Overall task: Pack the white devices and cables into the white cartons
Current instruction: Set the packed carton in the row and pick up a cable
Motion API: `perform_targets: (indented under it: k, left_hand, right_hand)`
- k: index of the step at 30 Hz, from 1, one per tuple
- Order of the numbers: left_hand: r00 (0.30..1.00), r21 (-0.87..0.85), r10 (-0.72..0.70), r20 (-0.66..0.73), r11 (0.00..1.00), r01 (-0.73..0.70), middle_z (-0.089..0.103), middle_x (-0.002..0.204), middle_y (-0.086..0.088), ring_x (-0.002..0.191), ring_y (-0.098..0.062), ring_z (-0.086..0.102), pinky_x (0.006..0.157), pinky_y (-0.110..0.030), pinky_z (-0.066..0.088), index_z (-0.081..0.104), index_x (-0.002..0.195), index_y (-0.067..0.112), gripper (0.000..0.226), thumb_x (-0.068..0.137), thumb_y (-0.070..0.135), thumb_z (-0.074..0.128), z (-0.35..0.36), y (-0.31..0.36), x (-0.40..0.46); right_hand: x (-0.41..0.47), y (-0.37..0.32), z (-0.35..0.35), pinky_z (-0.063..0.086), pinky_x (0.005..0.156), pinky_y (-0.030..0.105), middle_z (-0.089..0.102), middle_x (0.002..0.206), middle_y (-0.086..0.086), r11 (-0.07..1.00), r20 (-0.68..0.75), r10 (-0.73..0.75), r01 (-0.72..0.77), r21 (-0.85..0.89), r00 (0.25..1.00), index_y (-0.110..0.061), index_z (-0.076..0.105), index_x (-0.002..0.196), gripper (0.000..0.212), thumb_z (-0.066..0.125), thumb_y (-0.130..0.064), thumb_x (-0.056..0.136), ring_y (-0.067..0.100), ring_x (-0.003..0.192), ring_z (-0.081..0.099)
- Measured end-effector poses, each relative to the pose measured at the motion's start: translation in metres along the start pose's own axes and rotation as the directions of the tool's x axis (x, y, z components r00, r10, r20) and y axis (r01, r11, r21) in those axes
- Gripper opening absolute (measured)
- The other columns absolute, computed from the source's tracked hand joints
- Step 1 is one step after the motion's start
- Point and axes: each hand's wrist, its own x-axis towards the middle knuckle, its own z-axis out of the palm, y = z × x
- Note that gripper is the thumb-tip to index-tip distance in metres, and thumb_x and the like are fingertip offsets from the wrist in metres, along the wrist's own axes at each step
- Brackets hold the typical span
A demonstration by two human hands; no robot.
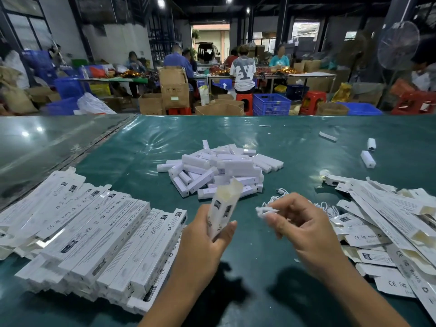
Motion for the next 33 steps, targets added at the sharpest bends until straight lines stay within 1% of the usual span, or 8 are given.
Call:
perform_targets:
  k: [3,6,10,14,20,23,26,33]
  left_hand:
    - [0.985,0.157,0.124,0.12,0.977,-0.142,0.053,0.067,0.015,0.061,0.001,0.05,0.053,-0.013,0.032,0.052,0.095,0.031,0.02,0.094,0.047,0.064,0.003,-0.001,-0.002]
    - [0.967,0.23,0.188,0.17,0.947,-0.225,0.047,0.068,0.024,0.066,0.004,0.049,0.059,-0.007,0.033,0.057,0.103,0.026,0.016,0.098,0.041,0.061,0.006,-0.002,-0.005]
    - [0.966,0.245,0.193,0.173,0.941,-0.232,0.045,0.07,0.024,0.076,-0.013,0.05,0.061,-0.007,0.033,0.059,0.107,0.023,0.019,0.098,0.039,0.062,0.006,-0.001,-0.005]
    - [0.955,0.242,0.21,0.211,0.935,-0.259,0.048,0.078,0.021,0.069,-0.004,0.046,0.063,-0.009,0.032,0.057,0.107,0.026,0.018,0.099,0.041,0.06,0.009,-0.003,-0.006]
    - [0.952,0.222,0.208,0.225,0.94,-0.258,0.048,0.075,0.023,0.069,0.005,0.047,0.062,-0.01,0.033,0.056,0.106,0.028,0.016,0.1,0.042,0.058,0.008,-0.004,-0.008]
    - [0.958,0.19,0.203,0.204,0.951,-0.242,0.05,0.073,0.021,0.068,0.0,0.049,0.061,-0.012,0.033,0.058,0.105,0.026,0.014,0.099,0.039,0.061,0.008,-0.002,-0.007]
    - [0.964,0.158,0.201,0.172,0.961,-0.229,0.054,0.073,0.016,0.067,-0.005,0.05,0.059,-0.015,0.035,0.06,0.106,0.023,0.017,0.099,0.038,0.061,0.006,-0.001,-0.006]
    - [0.964,0.195,0.209,0.163,0.951,-0.239,0.049,0.068,0.015,0.064,-0.003,0.049,0.057,-0.014,0.033,0.059,0.102,0.021,0.022,0.098,0.042,0.06,0.005,0.001,-0.007]
  right_hand:
    - [-0.002,-0.01,-0.005,0.055,0.064,0.025,0.071,0.084,0.001,0.977,-0.147,-0.192,0.174,-0.127,0.97,-0.03,0.073,0.095,0.027,0.08,-0.052,0.08,0.017,0.07,0.066]
    - [-0.005,-0.015,-0.002,0.049,0.066,0.024,0.066,0.087,-0.009,0.889,-0.078,-0.374,0.333,-0.316,0.924,-0.031,0.073,0.099,0.015,0.076,-0.04,0.087,0.017,0.072,0.062]
    - [-0.005,-0.017,0.0,0.044,0.079,0.012,0.066,0.098,-0.009,0.749,0.043,-0.453,0.407,-0.523,0.89,-0.019,0.076,0.105,0.016,0.072,-0.024,0.09,0.003,0.087,0.062]
    - [-0.006,-0.018,0.004,0.046,0.083,0.015,0.065,0.098,-0.001,0.691,0.072,-0.448,0.396,-0.605,0.891,-0.015,0.079,0.107,0.021,0.065,-0.021,0.093,0.008,0.091,0.063]
    - [-0.007,-0.02,0.004,0.04,0.073,0.01,0.066,0.09,-0.015,0.802,-0.026,-0.335,0.27,-0.533,0.942,-0.024,0.072,0.095,0.01,0.071,-0.021,0.086,0.004,0.08,0.059]
    - [-0.007,-0.017,0.004,0.042,0.086,0.017,0.064,0.098,-0.011,0.749,0.035,-0.331,0.286,-0.597,0.943,-0.022,0.075,0.092,0.016,0.063,-0.032,0.092,0.008,0.097,0.06]
    - [-0.008,-0.019,0.006,0.036,0.101,0.016,0.059,0.116,-0.012,0.818,0.073,-0.212,0.218,-0.532,0.975,-0.031,0.076,0.1,0.029,0.053,-0.047,0.093,0.01,0.12,0.053]
    - [-0.009,-0.027,0.0,0.03,0.106,0.011,0.05,0.136,-0.023,0.826,0.131,-0.19,0.231,-0.514,0.973,-0.037,0.068,0.114,0.032,0.05,-0.053,0.093,0.007,0.135,0.044]
